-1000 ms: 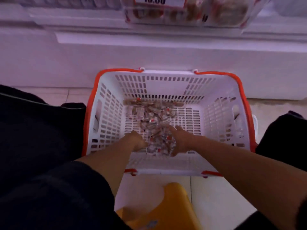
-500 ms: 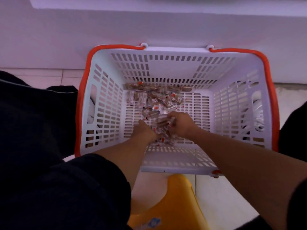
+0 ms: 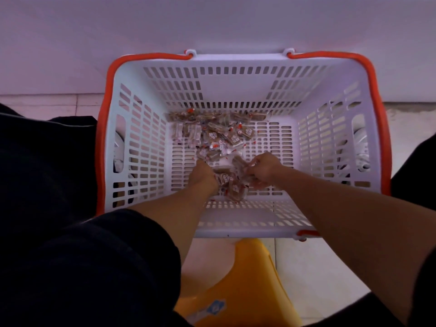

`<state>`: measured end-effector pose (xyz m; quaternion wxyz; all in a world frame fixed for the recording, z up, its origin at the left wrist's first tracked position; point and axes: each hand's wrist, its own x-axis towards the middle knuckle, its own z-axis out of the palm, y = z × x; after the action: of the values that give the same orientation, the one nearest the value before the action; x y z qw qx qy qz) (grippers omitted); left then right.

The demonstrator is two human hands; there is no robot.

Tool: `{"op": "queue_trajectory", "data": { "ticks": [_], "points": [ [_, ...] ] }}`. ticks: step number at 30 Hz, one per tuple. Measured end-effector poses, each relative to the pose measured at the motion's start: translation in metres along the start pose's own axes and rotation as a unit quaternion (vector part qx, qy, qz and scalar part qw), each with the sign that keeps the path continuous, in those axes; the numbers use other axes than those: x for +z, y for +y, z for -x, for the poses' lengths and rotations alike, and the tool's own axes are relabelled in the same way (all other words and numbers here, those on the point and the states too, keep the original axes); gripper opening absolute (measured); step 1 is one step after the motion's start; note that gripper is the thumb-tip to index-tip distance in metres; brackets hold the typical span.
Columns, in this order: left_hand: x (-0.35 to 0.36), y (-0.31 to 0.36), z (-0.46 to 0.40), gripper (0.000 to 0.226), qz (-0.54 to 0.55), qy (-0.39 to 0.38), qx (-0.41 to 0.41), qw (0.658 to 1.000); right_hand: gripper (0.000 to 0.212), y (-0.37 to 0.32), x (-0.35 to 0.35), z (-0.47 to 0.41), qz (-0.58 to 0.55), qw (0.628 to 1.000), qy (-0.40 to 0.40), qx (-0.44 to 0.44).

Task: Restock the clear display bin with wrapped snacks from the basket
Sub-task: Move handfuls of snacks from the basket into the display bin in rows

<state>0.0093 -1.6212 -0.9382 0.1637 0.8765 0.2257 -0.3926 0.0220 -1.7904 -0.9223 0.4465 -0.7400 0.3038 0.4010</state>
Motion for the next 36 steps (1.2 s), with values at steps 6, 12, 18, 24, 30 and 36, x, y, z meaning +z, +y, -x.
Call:
{"op": "queue_trajectory", "data": {
  "ticks": [6, 12, 18, 24, 30, 36],
  "points": [
    [-0.007, -0.009, -0.001, 0.047, -0.075, -0.015, 0.059, 0.995, 0.019, -0.005, -0.018, -0.002, 0.130, 0.991, -0.013, 0.004],
    [-0.002, -0.007, 0.002, 0.052, -0.070, -0.057, 0.049, 0.995, 0.028, -0.003, -0.025, -0.001, 0.126, 0.991, -0.026, -0.020],
    [0.005, 0.002, -0.007, 0.016, -0.081, 0.022, 0.042, 0.996, 0.026, 0.005, -0.020, 0.000, 0.137, 0.988, -0.051, -0.041],
    [-0.013, -0.008, -0.007, 0.045, -0.030, -0.065, 0.051, 0.996, 0.023, -0.009, -0.039, 0.002, 0.208, 0.976, -0.037, -0.045],
    [-0.070, -0.024, 0.002, 0.011, 0.280, -0.261, 0.008, 0.924, 0.026, -0.034, -0.058, 0.032, 0.224, 0.964, -0.126, -0.068],
    [-0.178, 0.005, 0.068, 0.013, 0.359, -0.404, 0.147, 0.828, 0.034, -0.127, -0.089, 0.125, 0.210, 0.932, -0.249, -0.159]
  ]
}}
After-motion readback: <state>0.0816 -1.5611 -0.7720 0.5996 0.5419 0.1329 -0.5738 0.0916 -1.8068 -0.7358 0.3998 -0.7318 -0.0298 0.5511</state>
